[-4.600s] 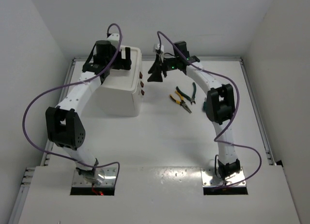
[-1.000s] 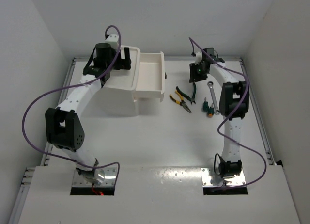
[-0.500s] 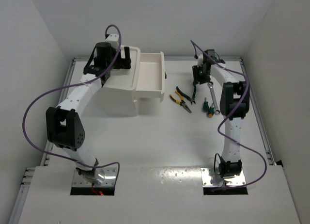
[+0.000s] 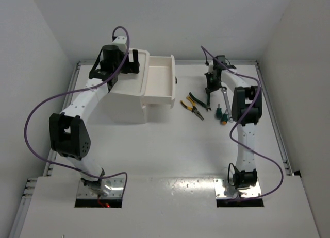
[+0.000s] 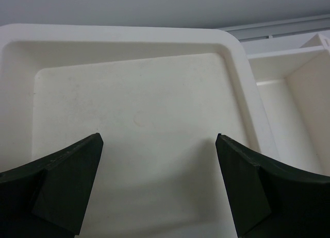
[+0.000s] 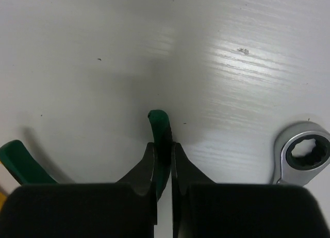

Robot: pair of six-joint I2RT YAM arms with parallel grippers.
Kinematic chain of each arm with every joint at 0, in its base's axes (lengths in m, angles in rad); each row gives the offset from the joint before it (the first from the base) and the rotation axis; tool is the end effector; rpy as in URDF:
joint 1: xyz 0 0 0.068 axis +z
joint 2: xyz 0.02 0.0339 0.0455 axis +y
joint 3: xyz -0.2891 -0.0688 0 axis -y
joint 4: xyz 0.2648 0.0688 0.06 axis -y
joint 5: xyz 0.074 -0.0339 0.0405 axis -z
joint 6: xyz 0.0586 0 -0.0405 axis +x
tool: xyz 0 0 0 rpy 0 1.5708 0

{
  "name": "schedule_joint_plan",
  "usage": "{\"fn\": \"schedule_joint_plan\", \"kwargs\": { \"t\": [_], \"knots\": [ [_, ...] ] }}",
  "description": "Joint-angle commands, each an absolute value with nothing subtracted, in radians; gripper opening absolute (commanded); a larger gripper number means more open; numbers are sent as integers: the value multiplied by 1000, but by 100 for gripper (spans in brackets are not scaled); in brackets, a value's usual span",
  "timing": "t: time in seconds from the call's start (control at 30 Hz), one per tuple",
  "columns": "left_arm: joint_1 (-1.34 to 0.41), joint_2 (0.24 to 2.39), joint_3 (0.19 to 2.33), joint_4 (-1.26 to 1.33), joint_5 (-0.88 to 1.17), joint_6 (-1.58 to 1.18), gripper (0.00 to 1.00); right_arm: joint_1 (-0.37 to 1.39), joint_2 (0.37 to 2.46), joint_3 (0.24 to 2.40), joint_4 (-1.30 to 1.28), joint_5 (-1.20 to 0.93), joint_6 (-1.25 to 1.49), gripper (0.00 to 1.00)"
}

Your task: Sort the tools into containers

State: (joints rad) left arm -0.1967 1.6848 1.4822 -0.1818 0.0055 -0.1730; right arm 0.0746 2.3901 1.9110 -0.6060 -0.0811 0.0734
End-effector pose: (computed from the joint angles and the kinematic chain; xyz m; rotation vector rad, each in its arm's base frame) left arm 0.4386 -0.0877 0.3565 0.0269 1.9632 -0.2486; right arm 0.5538 0.0462 0.1250 -0.0283 2.6589 0.1563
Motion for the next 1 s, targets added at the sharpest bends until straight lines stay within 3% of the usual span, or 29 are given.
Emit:
{"fn": "schedule_joint_plan", "kwargs": {
  "t": [0.0, 0.13, 0.23, 0.4, 0.5, 0.7, 0.87, 0.97],
  "knots": [
    [-190, 1773, 1411, -477, 0, -221, 100, 83, 2399, 1943, -603, -67, 92, 0],
    [-190, 1773, 1411, -477, 0, -221, 100, 83, 2275, 1944, -638, -31, 206, 0],
    [-190, 1764, 1411, -477, 0, -221, 100, 92, 2197, 2072, -750, 113, 293, 0],
    [-190, 1755, 1393, -477, 9, -221, 100, 83, 2094, 2282, -875, 137, 366, 0],
    [-199, 1746, 1384, -477, 9, -230, 100, 94, 2053, 2410, -908, 57, 428, 0],
    [-209, 1724, 1374, -466, 9, -230, 100, 106, 1884, 2224, -635, -175, 681, 0],
    [-218, 1724, 1374, -466, 0, -230, 100, 173, 2015, 2408, -696, -166, 816, 0],
    [-227, 1715, 1374, -457, 0, -221, 100, 230, 2051, 2402, -706, -134, 834, 0]
  ]
}}
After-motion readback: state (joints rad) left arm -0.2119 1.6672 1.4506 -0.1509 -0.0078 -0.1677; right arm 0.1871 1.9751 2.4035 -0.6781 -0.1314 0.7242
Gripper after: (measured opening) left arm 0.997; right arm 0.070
